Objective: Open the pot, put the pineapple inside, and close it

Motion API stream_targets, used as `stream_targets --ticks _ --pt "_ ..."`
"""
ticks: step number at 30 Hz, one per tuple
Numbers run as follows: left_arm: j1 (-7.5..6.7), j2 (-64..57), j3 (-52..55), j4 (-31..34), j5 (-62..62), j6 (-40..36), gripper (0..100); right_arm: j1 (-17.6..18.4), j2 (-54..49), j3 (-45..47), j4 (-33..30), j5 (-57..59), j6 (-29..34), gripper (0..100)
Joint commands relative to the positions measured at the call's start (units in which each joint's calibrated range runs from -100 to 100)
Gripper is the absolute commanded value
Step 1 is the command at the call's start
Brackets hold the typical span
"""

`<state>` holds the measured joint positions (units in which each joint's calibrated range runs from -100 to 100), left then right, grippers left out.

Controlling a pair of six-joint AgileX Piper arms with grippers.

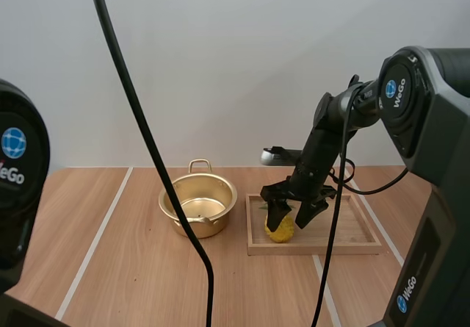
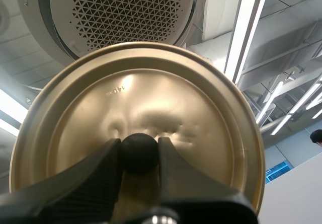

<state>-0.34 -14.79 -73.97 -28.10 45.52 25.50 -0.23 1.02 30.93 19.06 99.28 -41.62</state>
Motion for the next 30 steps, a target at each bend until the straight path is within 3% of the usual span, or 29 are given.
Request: stream_targets --ticks 1,22,30 --pt "-0.17 0.0 0.0 0.0 -2.3 0.0 0 0.0 0.4 0.3 1.9 0.7 -0.5 100" --pt "-0.17 0.0 0.0 -0.1 -1.7 0.0 0 0.3 2.6 0.3 8.1 -0.6 -4.2 100" --pt "-0.17 0.0 0.0 -0.1 -1.7 0.0 0 0.3 2.6 0.3 -7.5 -12.1 4.5 100"
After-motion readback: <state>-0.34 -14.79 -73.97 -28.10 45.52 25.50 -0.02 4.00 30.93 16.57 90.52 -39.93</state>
